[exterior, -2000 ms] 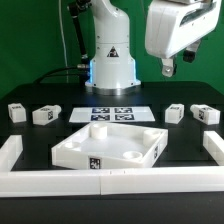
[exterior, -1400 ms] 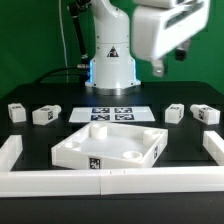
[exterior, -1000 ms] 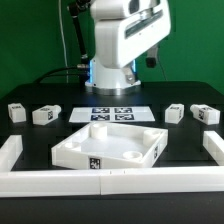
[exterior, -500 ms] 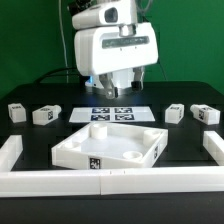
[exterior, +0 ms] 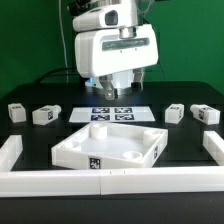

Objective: Assemble square table

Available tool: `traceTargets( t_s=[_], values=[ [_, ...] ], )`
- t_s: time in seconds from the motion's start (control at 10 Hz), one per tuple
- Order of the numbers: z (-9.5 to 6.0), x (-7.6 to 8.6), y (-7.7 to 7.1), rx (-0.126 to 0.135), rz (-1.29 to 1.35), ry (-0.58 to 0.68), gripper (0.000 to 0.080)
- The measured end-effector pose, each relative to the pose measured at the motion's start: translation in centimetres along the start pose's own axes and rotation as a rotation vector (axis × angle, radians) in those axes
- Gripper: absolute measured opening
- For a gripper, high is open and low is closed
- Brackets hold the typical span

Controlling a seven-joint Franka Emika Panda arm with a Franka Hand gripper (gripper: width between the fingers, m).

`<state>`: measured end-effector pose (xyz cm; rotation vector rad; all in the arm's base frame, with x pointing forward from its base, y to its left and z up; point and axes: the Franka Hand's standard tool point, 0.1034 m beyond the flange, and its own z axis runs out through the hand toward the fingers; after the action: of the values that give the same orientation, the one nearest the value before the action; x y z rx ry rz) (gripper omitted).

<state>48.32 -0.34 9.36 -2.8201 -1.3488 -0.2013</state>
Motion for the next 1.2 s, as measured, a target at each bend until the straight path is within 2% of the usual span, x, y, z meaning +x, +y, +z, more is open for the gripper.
traceTargets(
  t_s=[0.1, 0.2, 0.3, 0.5, 0.8, 1.0, 1.2],
  values=[
    [1.5, 0.3, -0.7, -0.010, -0.114, -0.033, 0.0649],
    [3.3, 1.5, -1.6, -0.032, -0.193, -0.033, 0.0649],
    [4.7, 1.8, -2.5, -0.028, -0.230, -0.034, 0.0649],
    [4.2, 1.5, -2.0, -0.027, -0.213, -0.039, 0.0649],
    [4.4, 1.1, -2.1, -0.022, -0.211, -0.044, 0.0649],
    [5.9, -0.1, -2.6, -0.008, -0.198, -0.057, 0.0649],
    [7.9, 0.2, -2.9, -0.006, -0.172, -0.046, 0.0649]
  ],
)
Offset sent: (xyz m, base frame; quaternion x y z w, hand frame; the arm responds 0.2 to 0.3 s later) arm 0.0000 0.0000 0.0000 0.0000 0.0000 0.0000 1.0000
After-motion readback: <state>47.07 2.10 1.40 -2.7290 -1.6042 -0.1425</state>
